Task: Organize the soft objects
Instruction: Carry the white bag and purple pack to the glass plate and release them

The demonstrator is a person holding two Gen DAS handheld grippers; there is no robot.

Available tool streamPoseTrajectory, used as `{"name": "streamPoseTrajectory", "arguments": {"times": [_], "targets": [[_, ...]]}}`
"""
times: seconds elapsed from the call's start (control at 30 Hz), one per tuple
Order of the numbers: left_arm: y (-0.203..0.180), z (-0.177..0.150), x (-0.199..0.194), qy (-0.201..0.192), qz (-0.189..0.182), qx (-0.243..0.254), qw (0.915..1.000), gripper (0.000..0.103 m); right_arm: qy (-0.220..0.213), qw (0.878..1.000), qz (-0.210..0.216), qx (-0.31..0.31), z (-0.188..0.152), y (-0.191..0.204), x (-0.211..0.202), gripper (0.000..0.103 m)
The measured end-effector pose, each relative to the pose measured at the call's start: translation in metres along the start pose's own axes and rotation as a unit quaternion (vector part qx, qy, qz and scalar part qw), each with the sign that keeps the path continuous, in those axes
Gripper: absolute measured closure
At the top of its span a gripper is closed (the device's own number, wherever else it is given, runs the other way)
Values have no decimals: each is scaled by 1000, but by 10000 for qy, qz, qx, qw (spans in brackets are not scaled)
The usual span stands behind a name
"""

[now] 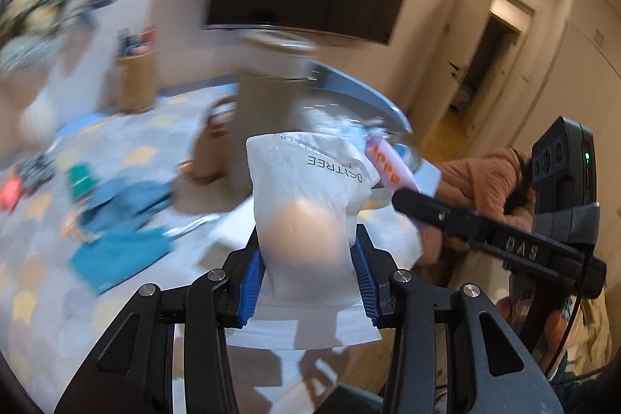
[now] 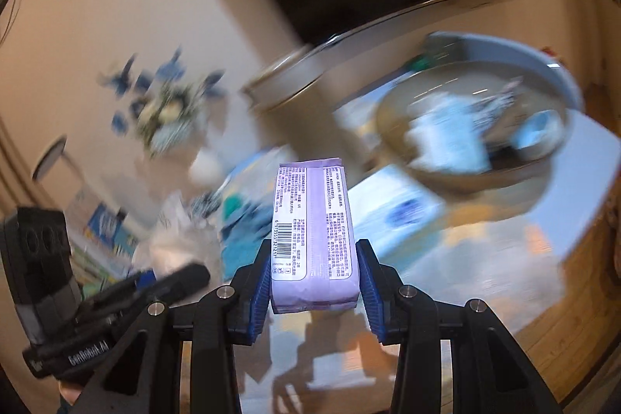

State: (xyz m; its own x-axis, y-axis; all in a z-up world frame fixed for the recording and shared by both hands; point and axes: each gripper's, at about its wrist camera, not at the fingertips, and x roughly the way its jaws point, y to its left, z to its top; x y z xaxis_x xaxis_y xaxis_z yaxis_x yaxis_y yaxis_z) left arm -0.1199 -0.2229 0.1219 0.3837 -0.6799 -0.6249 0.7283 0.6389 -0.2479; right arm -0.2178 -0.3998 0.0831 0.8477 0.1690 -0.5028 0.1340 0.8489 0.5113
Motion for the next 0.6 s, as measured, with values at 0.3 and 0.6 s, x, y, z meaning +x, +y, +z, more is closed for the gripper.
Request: {"name": "streamPoseTrajectory", "arguments": {"times": [0.3, 0.6], "targets": [[-82, 68, 77, 15, -213, 752, 9969, 63, -718, 9929, -818, 490, 79, -107, -39, 63], [-85, 108, 138, -183, 139, 689, 9974, 63, -761, 9821, -1709, 213, 156, -133, -9, 63]]}}
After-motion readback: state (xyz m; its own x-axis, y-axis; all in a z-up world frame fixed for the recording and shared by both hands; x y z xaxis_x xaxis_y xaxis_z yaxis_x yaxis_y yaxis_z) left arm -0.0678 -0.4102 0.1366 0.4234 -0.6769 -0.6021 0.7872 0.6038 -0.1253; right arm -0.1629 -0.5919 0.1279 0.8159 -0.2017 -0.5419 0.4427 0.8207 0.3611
